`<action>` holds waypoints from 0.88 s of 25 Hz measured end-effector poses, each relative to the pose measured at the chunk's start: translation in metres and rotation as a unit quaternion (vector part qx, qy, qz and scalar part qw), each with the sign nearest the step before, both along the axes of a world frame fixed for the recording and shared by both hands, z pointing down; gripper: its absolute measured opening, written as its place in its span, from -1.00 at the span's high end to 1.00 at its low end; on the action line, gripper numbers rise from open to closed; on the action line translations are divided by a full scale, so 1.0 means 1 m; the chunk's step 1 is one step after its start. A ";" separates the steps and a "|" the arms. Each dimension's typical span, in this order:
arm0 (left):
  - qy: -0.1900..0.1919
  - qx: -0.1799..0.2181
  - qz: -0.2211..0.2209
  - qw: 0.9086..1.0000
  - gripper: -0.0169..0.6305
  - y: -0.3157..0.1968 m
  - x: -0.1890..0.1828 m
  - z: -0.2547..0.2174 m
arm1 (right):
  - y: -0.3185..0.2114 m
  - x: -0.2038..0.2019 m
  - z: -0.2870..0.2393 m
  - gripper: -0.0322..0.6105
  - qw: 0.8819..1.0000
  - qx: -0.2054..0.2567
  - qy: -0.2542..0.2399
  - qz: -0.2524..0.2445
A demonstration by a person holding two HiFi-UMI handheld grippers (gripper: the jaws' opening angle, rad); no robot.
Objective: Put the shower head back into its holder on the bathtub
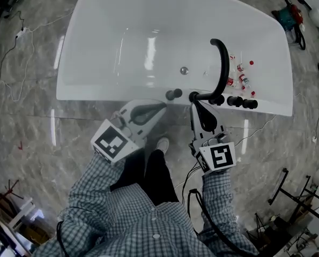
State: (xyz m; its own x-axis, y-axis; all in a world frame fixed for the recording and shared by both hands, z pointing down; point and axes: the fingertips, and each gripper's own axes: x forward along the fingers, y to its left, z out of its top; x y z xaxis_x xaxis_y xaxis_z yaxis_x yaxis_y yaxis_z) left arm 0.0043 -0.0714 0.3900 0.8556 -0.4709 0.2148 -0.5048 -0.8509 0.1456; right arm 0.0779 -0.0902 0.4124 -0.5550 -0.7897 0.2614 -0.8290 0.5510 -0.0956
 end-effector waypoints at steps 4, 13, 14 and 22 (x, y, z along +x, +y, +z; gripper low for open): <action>0.000 0.007 0.006 1.000 0.92 0.013 0.002 -0.035 | 0.009 0.004 -0.035 0.83 1.000 0.000 -0.005 0.010; -0.015 0.023 0.032 0.999 0.92 0.050 0.001 -0.089 | 0.033 0.004 -0.102 0.83 0.999 0.018 -0.017 0.036; -0.018 0.026 0.036 0.999 0.91 0.053 -0.001 -0.094 | 0.035 0.002 -0.109 0.83 0.999 0.022 -0.017 0.035; -0.019 0.048 0.017 0.999 0.92 0.054 -0.012 -0.126 | 0.040 -0.001 -0.146 0.83 0.999 0.048 -0.013 0.017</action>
State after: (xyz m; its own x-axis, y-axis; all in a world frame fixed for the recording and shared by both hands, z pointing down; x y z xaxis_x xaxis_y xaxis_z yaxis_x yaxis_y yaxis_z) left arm -0.0079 -0.0171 0.2639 0.8637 -0.4611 0.2034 -0.4785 -0.8770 0.0443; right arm 0.0768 -0.0500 0.2664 -0.5325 -0.8293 0.1696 -0.8457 0.5296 -0.0660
